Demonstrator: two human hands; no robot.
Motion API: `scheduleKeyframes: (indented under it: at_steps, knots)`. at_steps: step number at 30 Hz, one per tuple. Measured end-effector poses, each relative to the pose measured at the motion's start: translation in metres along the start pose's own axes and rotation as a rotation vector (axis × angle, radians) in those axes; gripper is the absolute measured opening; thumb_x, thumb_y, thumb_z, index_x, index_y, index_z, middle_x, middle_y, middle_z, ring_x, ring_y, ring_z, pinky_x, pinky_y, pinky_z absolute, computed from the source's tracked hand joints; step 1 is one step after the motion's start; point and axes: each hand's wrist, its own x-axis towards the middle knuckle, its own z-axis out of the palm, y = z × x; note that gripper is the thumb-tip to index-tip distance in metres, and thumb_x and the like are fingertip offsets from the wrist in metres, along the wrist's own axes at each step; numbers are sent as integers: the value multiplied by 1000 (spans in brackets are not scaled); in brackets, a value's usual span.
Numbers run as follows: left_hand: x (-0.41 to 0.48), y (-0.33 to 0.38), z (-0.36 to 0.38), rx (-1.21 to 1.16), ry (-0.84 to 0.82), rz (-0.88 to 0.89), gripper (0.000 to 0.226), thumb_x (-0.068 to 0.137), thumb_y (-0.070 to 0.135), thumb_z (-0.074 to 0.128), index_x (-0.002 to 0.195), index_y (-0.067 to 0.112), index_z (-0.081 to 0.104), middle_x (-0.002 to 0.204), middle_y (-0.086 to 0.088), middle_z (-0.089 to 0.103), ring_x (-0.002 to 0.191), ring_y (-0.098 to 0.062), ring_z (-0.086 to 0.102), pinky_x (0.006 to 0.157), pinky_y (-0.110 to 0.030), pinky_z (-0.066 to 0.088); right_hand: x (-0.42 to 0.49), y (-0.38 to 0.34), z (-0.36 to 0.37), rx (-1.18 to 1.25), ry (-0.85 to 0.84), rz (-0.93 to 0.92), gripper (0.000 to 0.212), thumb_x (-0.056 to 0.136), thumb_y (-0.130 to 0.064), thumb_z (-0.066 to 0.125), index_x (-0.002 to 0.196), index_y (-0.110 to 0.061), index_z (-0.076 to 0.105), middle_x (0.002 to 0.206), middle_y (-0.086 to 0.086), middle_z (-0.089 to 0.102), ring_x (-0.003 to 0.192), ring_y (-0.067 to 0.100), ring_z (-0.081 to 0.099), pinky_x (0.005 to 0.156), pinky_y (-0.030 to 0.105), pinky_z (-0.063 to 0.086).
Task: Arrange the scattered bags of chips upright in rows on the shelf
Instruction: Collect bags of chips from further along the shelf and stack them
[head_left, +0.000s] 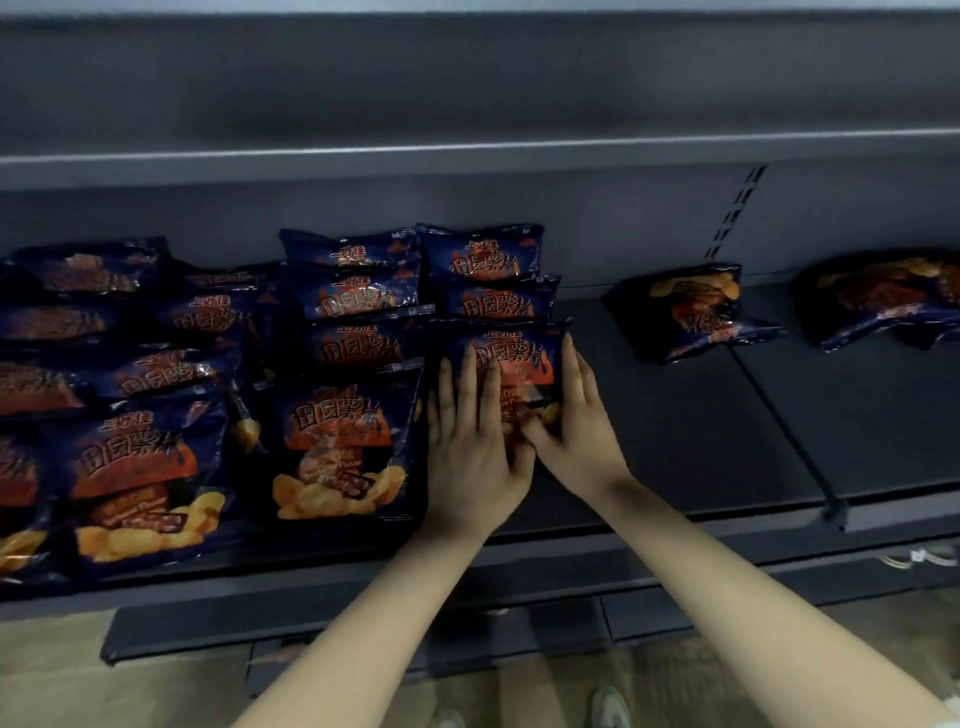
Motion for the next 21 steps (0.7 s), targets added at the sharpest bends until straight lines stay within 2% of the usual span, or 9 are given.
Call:
scheduleKeyframes:
  at_steps: [3, 7, 12, 14, 17, 19, 21]
  knots:
    - [0, 0, 1, -23, -2, -3, 76, 83, 36, 48, 148, 10, 18, 158, -9, 2, 144, -27, -7, 113, -43, -5, -1, -3, -1, -15, 19, -10, 95, 76, -53, 46, 150, -24, -5, 154, 6, 18, 139, 24, 27, 108, 51, 34]
    - [-1, 0, 1, -40, -1, 8, 78, 84, 35, 50, 149, 10, 15, 158, -9, -1, 144, -27, -9, 112, -42, -8, -3, -4, -1, -33, 30, -11, 94, 76, -50, 46, 150, -24, -5, 154, 6, 18, 139, 23, 27, 108, 51, 33]
    - [-3, 0, -2, -58, 36, 17, 76, 83, 30, 55, 147, 9, 22, 157, -13, 8, 144, -27, -6, 112, -41, -9, -3, -4, 0, -34, 43, -16, 93, 79, -48, 50, 151, -22, -3, 154, 7, 18, 139, 25, 26, 109, 51, 32]
    - [-5, 0, -4, -96, 71, 84, 70, 83, 27, 54, 145, 9, 27, 155, -15, 17, 144, -28, 1, 114, -44, -2, -3, -3, 0, -50, 76, -40, 90, 81, -46, 47, 151, -20, -2, 155, 8, 15, 142, 24, 21, 112, 53, 26]
    - [-8, 1, -6, -138, 119, 252, 65, 82, 24, 52, 143, 11, 33, 152, -12, 27, 144, -28, 11, 116, -47, 8, -6, 5, -6, -156, 113, -95, 81, 86, -48, 40, 150, -24, -4, 158, 5, 9, 145, 13, 5, 117, 51, 6]
    - [-9, 5, -7, -138, 127, 300, 66, 80, 22, 54, 142, 11, 35, 152, -11, 28, 144, -26, 13, 116, -46, 8, -7, 11, -17, -204, 142, -115, 72, 92, -48, 35, 150, -26, -1, 159, 6, 8, 145, 15, 3, 116, 47, 3]
    - [-4, 16, -8, -155, 145, 305, 65, 80, 22, 52, 143, 12, 35, 152, -11, 28, 144, -25, 13, 117, -45, 8, -6, 19, -35, -231, 196, -114, 66, 95, -44, 34, 151, -22, 8, 158, 10, 11, 145, 22, 8, 116, 47, 5]
